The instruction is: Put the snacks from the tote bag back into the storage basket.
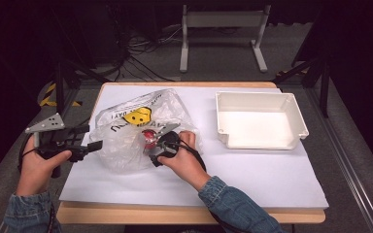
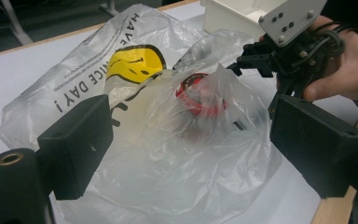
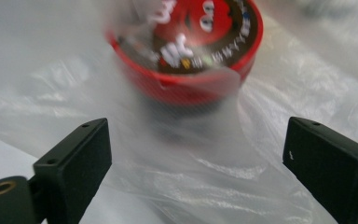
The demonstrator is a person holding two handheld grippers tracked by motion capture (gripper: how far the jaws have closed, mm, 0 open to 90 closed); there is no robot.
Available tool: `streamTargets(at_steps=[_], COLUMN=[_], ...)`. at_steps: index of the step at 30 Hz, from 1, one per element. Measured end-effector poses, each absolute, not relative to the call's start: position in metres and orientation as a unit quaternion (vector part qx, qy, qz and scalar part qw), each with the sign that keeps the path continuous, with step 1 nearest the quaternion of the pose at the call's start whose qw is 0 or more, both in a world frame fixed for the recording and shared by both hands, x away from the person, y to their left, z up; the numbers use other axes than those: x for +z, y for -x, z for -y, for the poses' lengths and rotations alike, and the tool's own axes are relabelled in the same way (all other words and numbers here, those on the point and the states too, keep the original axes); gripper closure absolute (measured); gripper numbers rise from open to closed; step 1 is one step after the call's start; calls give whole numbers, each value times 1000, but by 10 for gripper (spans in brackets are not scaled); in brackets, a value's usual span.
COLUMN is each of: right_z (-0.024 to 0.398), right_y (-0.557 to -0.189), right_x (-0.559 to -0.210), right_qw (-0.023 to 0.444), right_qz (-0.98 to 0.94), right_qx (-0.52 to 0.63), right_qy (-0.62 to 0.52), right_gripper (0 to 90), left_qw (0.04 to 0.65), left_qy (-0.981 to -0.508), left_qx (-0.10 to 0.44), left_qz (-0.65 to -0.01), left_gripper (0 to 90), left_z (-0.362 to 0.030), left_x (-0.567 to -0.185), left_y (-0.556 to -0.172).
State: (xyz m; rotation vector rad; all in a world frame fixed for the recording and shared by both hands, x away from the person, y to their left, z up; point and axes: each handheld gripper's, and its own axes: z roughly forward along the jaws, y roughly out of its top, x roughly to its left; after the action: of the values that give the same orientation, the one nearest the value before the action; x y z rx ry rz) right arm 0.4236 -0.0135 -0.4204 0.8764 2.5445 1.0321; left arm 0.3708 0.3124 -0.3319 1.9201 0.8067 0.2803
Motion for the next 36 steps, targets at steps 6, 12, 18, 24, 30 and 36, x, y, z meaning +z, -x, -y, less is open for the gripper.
streamTargets(at_steps=[6, 12, 18, 24, 30, 36], right_z=[8, -5, -13, -21, -26, -27], right_y=[-423, -426, -432, -441, -444, -446], right_x=[-408, -398, -400, -409, -415, -414], right_qw=[132, 139, 141, 144, 144, 144], right_qz=[-870, -866, -866, -869, -872, -870], right_qx=[374, 385, 382, 370, 362, 367], right_qy=[-293, -288, -292, -296, -298, -294], right_gripper=[56, 47, 47, 47, 63, 198], left_qw=[496, 496, 499, 499, 499, 499], left_qy=[-793, -793, -790, -791, -791, -791], left_qx=[115, 114, 114, 116, 114, 115], left_qz=[-334, -335, -338, -336, -336, -336], left_gripper=[141, 142, 142, 142, 141, 141], left_z=[-312, -313, -315, -316, -316, -316], left_x=[-332, -333, -333, -333, -333, -333], left_y=[-371, -371, -371, -371, -371, -371])
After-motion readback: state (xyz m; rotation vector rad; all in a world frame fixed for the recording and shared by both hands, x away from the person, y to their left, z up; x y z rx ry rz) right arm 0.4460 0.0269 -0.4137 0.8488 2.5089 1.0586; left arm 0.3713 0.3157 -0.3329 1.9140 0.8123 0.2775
